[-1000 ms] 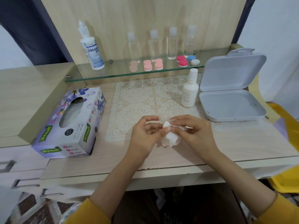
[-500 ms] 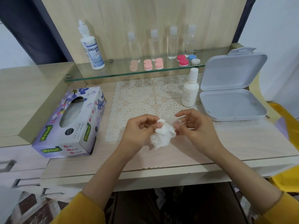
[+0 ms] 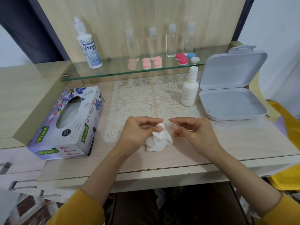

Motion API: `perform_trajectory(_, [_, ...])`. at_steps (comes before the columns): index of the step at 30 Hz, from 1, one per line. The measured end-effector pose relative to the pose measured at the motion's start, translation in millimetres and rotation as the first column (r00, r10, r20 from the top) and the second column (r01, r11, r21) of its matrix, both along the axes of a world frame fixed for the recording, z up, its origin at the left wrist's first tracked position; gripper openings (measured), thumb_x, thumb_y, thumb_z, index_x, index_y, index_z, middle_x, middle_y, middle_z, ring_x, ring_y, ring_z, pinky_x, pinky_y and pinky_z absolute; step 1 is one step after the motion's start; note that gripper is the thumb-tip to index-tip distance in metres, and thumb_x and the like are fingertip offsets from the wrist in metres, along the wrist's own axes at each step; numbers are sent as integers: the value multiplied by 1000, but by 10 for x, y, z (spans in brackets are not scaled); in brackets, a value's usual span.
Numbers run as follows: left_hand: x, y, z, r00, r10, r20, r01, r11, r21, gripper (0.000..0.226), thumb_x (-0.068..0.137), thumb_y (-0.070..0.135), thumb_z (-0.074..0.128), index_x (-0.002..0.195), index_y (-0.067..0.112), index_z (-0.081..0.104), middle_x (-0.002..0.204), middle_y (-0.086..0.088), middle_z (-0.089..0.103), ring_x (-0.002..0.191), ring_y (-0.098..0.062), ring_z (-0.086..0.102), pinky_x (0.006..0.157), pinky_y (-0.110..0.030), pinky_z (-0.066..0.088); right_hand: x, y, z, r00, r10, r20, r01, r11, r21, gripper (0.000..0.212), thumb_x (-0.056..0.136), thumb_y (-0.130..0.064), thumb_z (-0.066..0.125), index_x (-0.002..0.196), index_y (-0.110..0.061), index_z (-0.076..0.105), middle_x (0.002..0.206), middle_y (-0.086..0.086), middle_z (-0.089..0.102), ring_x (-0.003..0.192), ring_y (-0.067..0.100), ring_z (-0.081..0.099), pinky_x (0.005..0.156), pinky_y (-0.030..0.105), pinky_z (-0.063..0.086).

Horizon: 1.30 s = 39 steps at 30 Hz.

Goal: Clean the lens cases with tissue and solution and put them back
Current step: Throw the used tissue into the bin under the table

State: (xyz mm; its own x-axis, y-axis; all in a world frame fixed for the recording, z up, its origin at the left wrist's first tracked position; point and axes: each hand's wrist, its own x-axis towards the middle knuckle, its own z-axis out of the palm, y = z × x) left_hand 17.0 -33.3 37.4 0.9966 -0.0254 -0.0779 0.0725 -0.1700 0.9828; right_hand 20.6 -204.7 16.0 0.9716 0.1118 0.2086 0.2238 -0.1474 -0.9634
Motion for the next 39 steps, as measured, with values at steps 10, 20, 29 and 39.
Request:
perform_trajectory(10, [-26,-7,17,999,15,-42,-16,999,-30,20,74,-2,70,80,17,72,79,-1,73,78,-13,69,69,-24,56,-1,2,32,1000,9,-13,-9,1000,-14,27,78,1,68,81,-26,70,73,-5,71,65,23,68,73,33,57])
perform_trajectory(20, [-26,-19,-5,999,34,-37,-36,998,-56,20,74,-1,70,82,18,72,78,4,72,77,-8,69,65,-18,55,6,-1,49,1000,9,-7,-10,1000,-26,25,78,0,67,84,-24,70,74,4,70,63,23,67,73,31,56])
perform_trajectory(29, [-55,-74,-46,989,138,51,-136,990,-36,17,66,5,78,75,16,70,73,0,71,69,-8,67,63,-16,53,-22,63,65,1000,-3,6,3,999,-38,27,79,0,67,84,-27,69,78,5,71,69,24,68,73,40,57])
perform_trajectory(39, [-131,-106,6,998,37,59,-23,974,-227,16,75,6,67,85,17,71,77,4,72,77,-9,68,64,-18,53,-51,176,75,980,-23,-200,26,1000,11,70,66,-13,79,128,-19,47,79,8,68,76,19,65,78,26,51])
